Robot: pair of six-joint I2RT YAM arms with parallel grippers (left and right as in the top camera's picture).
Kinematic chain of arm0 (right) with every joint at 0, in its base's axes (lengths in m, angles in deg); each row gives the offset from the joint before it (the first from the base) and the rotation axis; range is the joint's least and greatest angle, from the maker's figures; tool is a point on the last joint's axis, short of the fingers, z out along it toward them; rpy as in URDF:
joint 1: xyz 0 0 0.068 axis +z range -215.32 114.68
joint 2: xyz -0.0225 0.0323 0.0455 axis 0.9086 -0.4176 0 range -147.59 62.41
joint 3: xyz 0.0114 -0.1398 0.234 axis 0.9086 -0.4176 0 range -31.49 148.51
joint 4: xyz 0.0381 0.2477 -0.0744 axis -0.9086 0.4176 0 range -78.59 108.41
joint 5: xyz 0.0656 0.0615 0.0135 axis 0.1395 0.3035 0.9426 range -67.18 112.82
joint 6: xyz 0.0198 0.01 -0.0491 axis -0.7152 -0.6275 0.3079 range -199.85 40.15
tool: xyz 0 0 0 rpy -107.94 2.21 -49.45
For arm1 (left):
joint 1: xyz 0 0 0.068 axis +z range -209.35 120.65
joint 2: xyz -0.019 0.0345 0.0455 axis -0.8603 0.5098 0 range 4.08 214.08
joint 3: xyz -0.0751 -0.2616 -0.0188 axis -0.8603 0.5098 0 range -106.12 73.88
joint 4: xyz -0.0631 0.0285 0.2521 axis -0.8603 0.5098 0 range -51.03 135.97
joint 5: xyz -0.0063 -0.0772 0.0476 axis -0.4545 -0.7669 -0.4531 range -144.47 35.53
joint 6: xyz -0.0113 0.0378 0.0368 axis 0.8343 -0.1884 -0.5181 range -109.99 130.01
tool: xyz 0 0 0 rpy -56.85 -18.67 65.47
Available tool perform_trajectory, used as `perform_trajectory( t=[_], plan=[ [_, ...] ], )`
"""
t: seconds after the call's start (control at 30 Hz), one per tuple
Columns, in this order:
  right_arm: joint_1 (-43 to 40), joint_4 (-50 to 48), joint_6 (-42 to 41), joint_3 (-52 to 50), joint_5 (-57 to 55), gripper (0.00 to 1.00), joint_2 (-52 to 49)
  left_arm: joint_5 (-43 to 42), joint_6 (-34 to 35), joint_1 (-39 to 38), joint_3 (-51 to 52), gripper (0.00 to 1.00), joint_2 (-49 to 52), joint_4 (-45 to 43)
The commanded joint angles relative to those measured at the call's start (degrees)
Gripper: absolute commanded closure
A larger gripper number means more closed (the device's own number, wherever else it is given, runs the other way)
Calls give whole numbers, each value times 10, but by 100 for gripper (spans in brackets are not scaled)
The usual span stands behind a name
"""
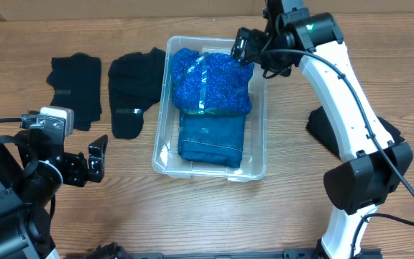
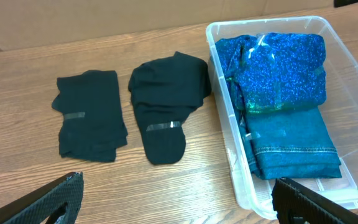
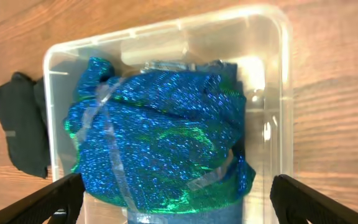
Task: Pack container
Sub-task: 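Release the sequined garment and move the right gripper to the black garment, then grasp the black folded garment with the right gripper and lift it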
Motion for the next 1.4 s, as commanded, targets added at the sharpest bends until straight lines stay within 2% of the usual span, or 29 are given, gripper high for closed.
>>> perform_trajectory(
  t=[0.0,0.07,0.17,0.3,0.47,0.53,0.7,0.8,1.07,1.27,1.37],
  plan=[
    [7,26,83,25,-12,0,30,-7,-11,2,-3,0,1,0],
    [-19,56,86,27,-12,0,63,-7,-11,2,-3,0,1,0],
    [-100,103,85,27,-12,0,122,-7,-11,2,-3,0,1,0],
    [-273,176,86,27,-13,0,191,-7,-11,2,-3,0,1,0],
    [-460,246,86,8,-13,0,203,-7,-11,2,-3,0,1,0],
    [-539,243,89,-40,-9,0,203,-7,-11,2,-3,0,1,0],
    [-657,169,107,-184,54,0,218,-7,-11,2,-3,0,1,0],
    [-699,103,110,-294,63,0,224,-7,-11,2,-3,0,1,0],
    [-700,-156,166,-573,150,0,224,-7,-11,2,-3,0,1,0],
    [-700,-283,183,-663,196,0,221,-7,-11,2,-3,0,1,0],
    [-700,-300,184,-665,196,0,212,-7,-11,2,-3,0,1,0]
  ],
)
